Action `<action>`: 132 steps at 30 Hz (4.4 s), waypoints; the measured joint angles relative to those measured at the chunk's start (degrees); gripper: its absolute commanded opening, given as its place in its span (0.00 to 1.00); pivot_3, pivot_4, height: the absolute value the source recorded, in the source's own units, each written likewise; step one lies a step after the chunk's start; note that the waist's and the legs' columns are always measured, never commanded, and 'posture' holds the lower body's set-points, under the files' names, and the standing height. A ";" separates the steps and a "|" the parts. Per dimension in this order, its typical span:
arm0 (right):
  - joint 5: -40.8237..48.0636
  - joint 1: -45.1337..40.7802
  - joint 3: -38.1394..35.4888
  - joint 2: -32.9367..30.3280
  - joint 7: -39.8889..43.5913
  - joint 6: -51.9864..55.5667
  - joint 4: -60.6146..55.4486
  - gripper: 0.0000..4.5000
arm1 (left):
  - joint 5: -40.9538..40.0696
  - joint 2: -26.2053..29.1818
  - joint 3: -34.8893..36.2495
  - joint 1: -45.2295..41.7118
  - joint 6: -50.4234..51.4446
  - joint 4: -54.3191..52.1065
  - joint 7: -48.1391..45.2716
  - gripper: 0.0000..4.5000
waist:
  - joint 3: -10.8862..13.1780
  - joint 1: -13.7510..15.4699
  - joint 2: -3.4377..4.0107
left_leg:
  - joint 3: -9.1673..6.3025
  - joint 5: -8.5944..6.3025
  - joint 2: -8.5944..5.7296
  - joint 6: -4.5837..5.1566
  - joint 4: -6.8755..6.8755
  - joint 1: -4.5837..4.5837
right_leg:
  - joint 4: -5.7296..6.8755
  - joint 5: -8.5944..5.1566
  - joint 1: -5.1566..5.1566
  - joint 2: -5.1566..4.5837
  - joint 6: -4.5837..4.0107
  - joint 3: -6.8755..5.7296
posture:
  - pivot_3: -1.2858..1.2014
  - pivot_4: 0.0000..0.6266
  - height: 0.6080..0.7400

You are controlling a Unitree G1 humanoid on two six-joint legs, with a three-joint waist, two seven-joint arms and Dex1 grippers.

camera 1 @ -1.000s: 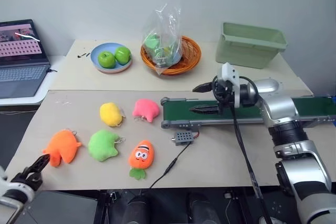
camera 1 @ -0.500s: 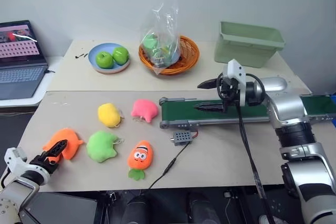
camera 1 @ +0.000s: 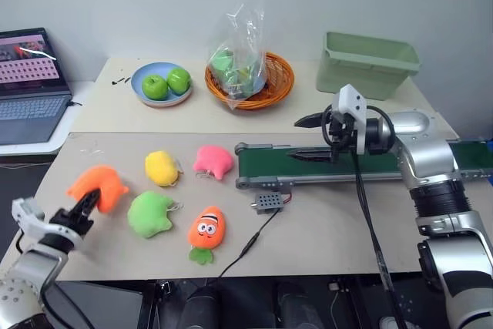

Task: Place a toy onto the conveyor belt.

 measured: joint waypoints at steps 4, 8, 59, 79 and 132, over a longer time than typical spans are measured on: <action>-0.04 0.07 -0.21 -0.12 -0.96 0.02 -0.07 1.00 | -1.27 1.36 -4.00 -5.68 0.33 -4.58 2.26 0.29 | 0.00 0.06 -0.01 | -0.02 0.01 -0.02 -0.01 0.00 -0.02 | 0.01 0.00 0.00 0.01 0.00 -0.01 | 0.52 0.24 1.00; 0.03 1.32 -0.71 -0.59 -1.67 0.78 -1.62 1.00 | -4.57 1.21 -10.67 -16.59 2.64 -5.64 5.86 0.29 | 0.01 0.23 -0.02 | -0.05 0.03 -0.05 -0.04 0.00 -0.05 | -0.03 0.01 0.05 0.02 0.02 -0.02 | 0.52 0.24 1.00; 4.61 11.50 -8.11 -7.21 -10.76 9.85 -16.87 1.00 | 121.44 6.42 -84.87 -45.38 -90.40 33.23 23.35 0.29 | 0.04 1.41 -0.04 | 0.03 0.10 -0.10 0.03 -0.15 -0.27 | -0.10 0.05 -0.08 0.03 0.12 -0.06 | 0.52 0.24 1.00; 6.76 12.99 -9.04 -10.40 -10.58 12.02 -19.07 1.00 | 115.44 1.13 -85.60 -52.84 -100.16 46.36 15.84 0.99 | 0.04 1.16 -0.04 | 0.03 0.11 -0.09 0.05 -0.12 -0.33 | -0.07 0.09 -0.10 0.03 0.17 -0.07 | 0.52 0.24 1.00; 10.39 1.08 -5.86 -5.72 -0.63 10.63 -9.39 1.00 | 34.81 16.05 -38.08 -19.74 -11.30 -20.47 -26.89 0.99 | 0.05 0.03 0.02 | -0.08 -0.04 0.00 0.29 0.42 -0.48 | 0.01 0.08 -0.13 0.07 0.19 -0.11 | 0.52 0.24 1.00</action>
